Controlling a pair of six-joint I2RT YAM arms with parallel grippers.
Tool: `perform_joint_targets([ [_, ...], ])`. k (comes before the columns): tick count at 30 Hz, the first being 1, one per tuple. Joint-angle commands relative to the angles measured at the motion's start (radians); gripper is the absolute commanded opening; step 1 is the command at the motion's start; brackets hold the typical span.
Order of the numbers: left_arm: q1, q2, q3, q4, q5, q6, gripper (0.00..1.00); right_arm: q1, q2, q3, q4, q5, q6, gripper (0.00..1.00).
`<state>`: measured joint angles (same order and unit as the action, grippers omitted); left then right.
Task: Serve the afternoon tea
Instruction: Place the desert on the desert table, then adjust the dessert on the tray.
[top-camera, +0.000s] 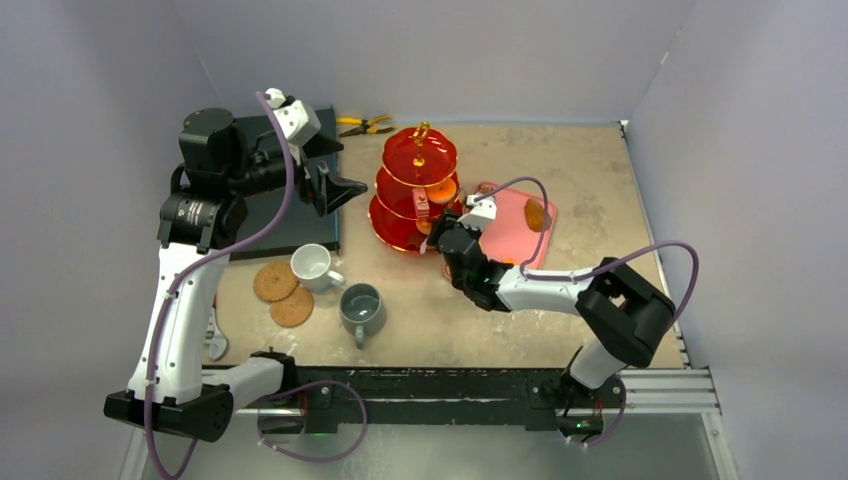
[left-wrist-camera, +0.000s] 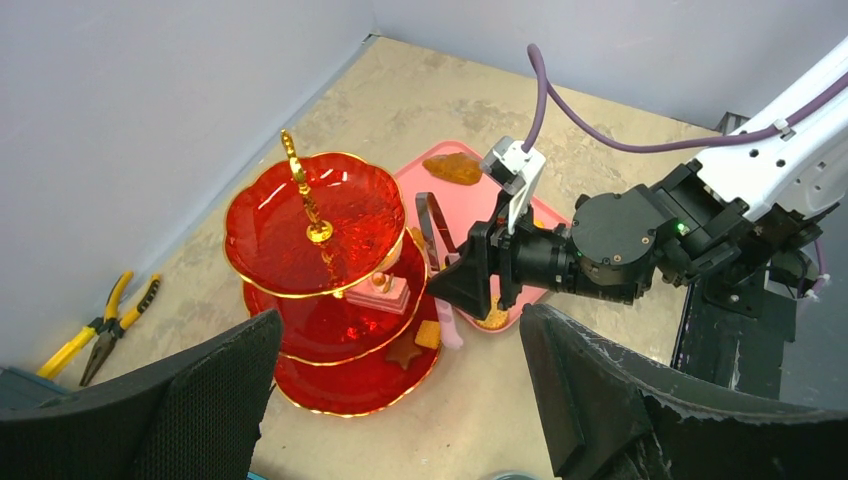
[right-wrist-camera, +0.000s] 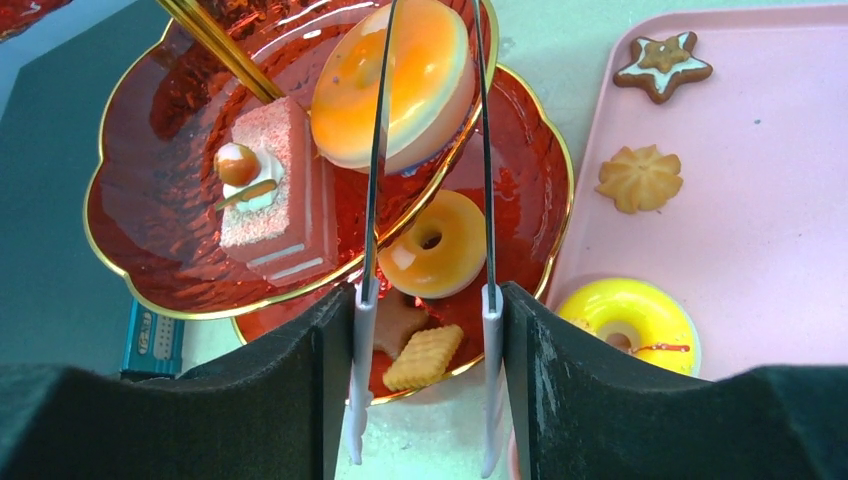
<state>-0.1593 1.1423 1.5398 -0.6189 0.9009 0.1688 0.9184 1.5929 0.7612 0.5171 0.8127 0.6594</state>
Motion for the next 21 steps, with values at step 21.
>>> perform_joint_targets([
  [21, 0.000, -0.020, 0.000, 0.010, 0.012, 0.003, 0.89, 0.002, -0.219, -0.138, -0.285, 0.110, 0.206, 0.50],
])
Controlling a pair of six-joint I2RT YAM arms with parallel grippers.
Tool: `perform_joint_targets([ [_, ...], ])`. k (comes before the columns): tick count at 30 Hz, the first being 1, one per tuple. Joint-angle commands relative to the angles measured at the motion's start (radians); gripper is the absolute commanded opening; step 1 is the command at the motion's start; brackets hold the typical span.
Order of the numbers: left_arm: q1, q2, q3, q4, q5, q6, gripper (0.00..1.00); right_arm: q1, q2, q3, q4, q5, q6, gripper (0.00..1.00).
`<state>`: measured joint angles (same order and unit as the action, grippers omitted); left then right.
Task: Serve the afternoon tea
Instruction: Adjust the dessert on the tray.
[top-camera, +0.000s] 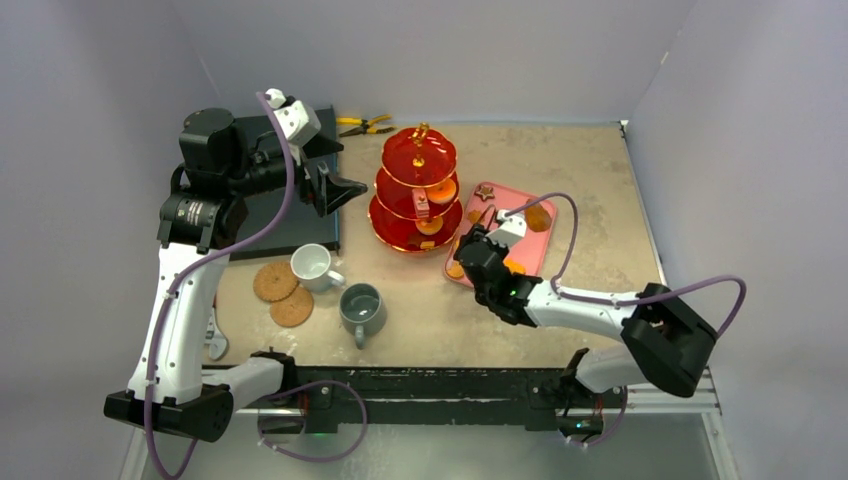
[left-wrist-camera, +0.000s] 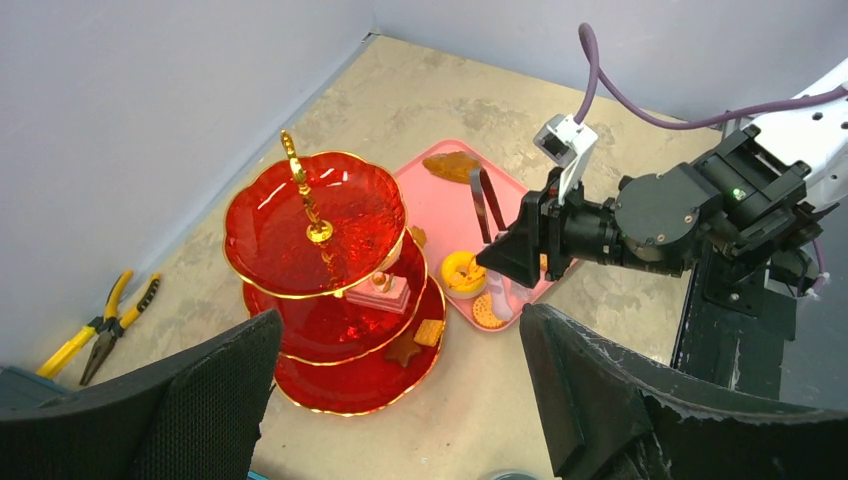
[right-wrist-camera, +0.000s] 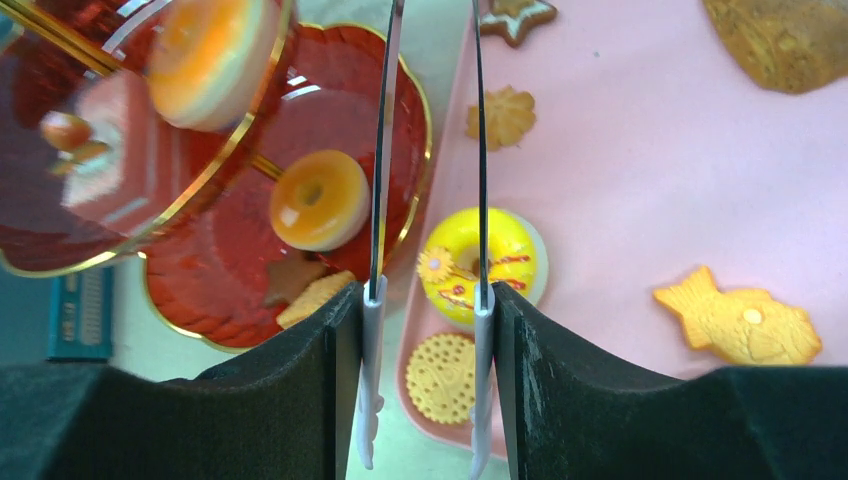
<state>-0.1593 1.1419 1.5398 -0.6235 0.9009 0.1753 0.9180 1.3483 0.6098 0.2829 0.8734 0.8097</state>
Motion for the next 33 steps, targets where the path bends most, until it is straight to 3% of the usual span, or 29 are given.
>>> perform_joint_targets([
  [1, 0.000, -0.021, 0.000, 0.011, 0.012, -0.001, 0.89, 0.002, 0.036, 0.014, -0.048, 0.052, 0.058, 0.50],
  [18, 0.001, -0.013, 0.005, -0.007, 0.007, 0.022, 0.89, -0.027, 0.168, 0.047, 0.063, 0.028, -0.006, 0.51],
  [23, 0.000, -0.009, 0.008, -0.011, 0.007, 0.026, 0.89, -0.029, 0.163, 0.064, -0.031, 0.057, 0.042, 0.51],
  [33, 0.001, -0.004, -0.001, 0.001, 0.019, 0.021, 0.89, -0.093, 0.001, 0.021, -0.199, 0.061, 0.110, 0.51],
])
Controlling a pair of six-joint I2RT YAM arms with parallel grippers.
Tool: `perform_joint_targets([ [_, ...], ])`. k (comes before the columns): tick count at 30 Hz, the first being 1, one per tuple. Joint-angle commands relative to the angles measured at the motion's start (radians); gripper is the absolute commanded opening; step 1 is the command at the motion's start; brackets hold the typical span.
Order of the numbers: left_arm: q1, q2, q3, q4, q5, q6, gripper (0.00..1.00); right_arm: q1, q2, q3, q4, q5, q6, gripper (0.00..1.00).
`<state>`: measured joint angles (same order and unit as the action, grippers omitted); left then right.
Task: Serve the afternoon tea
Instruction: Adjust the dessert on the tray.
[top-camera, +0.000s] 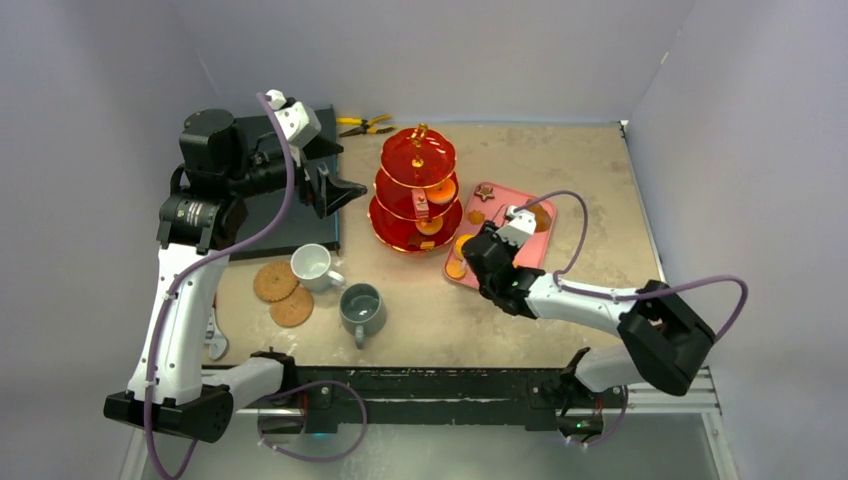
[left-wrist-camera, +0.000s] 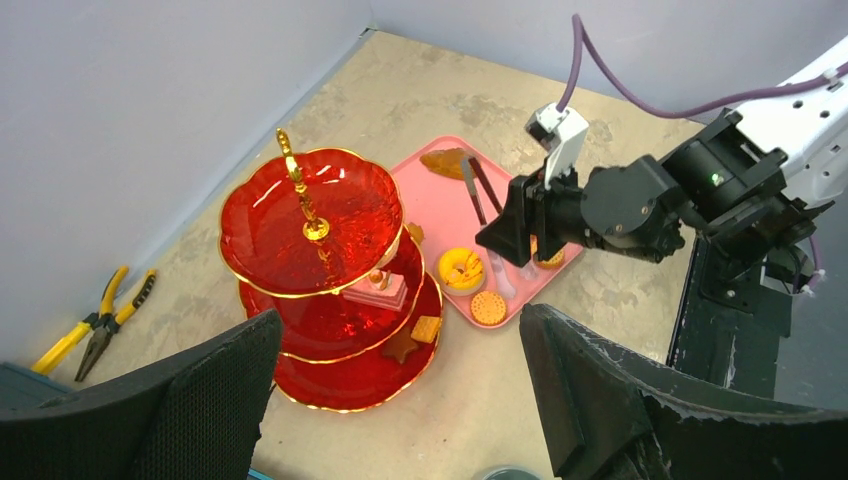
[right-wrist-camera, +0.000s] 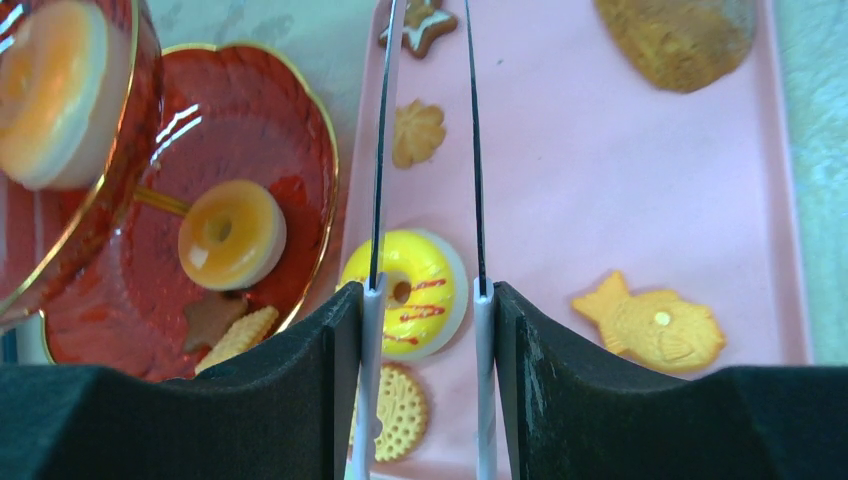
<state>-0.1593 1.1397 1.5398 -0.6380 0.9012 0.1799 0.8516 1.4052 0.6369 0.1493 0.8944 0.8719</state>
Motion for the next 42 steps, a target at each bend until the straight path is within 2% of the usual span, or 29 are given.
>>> perform_joint_targets([
  [1, 0.000, -0.001, -0.002, 0.019, 0.020, 0.014, 0.89, -0.027, -0.056, -0.007, -0.065, 0.037, 0.046, 0.51],
  [13, 0.001, -0.006, -0.004, 0.016, 0.019, 0.015, 0.89, -0.027, 0.038, 0.087, 0.120, 0.027, -0.091, 0.49],
  [18, 0.001, -0.006, -0.006, 0.016, 0.018, 0.018, 0.89, -0.027, 0.085, 0.110, 0.178, 0.005, -0.115, 0.52],
  [42, 0.001, -0.011, -0.015, -0.003, 0.002, 0.041, 0.89, -0.028, 0.208, 0.097, 0.174, -0.028, -0.046, 0.51],
])
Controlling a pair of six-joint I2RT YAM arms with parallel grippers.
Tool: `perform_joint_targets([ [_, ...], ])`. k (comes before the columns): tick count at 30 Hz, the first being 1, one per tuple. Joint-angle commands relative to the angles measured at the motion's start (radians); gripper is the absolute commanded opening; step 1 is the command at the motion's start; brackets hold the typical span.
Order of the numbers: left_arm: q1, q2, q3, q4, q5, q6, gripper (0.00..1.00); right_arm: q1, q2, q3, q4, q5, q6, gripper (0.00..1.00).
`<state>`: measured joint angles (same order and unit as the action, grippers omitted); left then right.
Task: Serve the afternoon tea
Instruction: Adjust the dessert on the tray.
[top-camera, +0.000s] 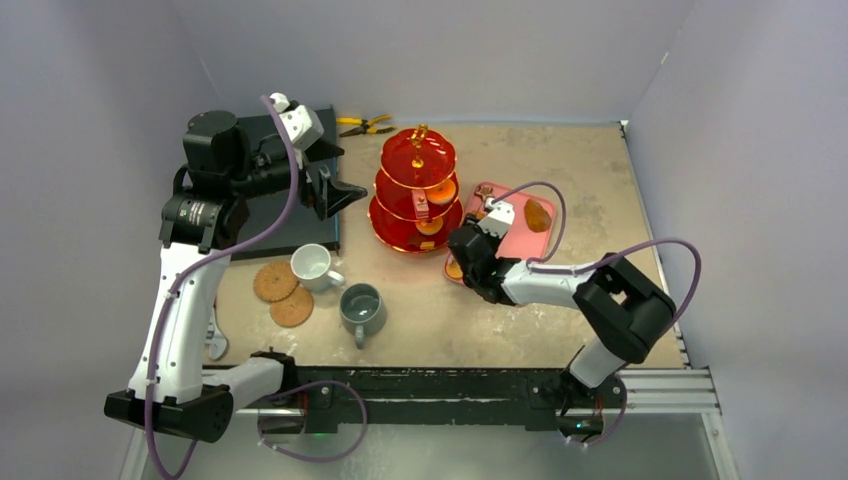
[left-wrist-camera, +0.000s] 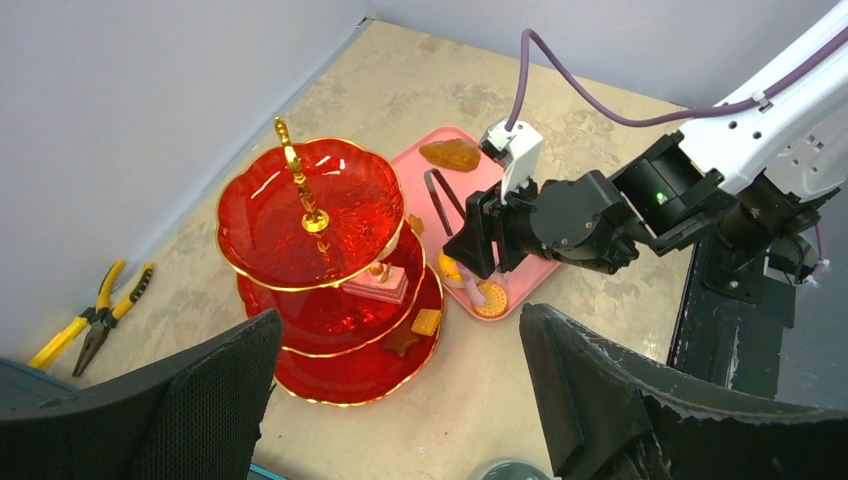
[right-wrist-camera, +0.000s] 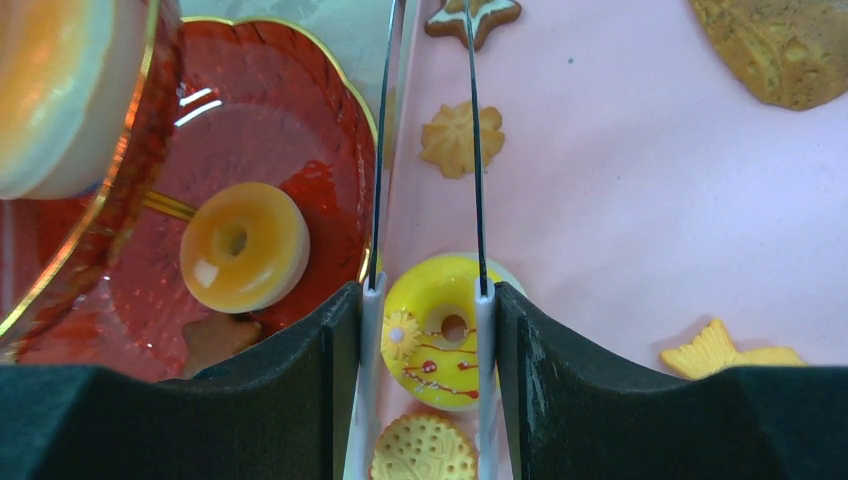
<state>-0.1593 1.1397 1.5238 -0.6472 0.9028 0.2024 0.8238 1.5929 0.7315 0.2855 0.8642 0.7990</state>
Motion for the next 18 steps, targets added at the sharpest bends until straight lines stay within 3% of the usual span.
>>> perform_joint_targets([
  [1, 0.000, -0.011, 0.000, 0.006, 0.000, 0.019, 0.89, 0.001, 0.028, 0.000, 0.039, 0.000, 0.028, 0.51],
  [18, 0.000, -0.013, 0.003, -0.005, -0.001, 0.028, 0.89, 0.001, 0.033, -0.046, 0.005, 0.019, 0.060, 0.50],
])
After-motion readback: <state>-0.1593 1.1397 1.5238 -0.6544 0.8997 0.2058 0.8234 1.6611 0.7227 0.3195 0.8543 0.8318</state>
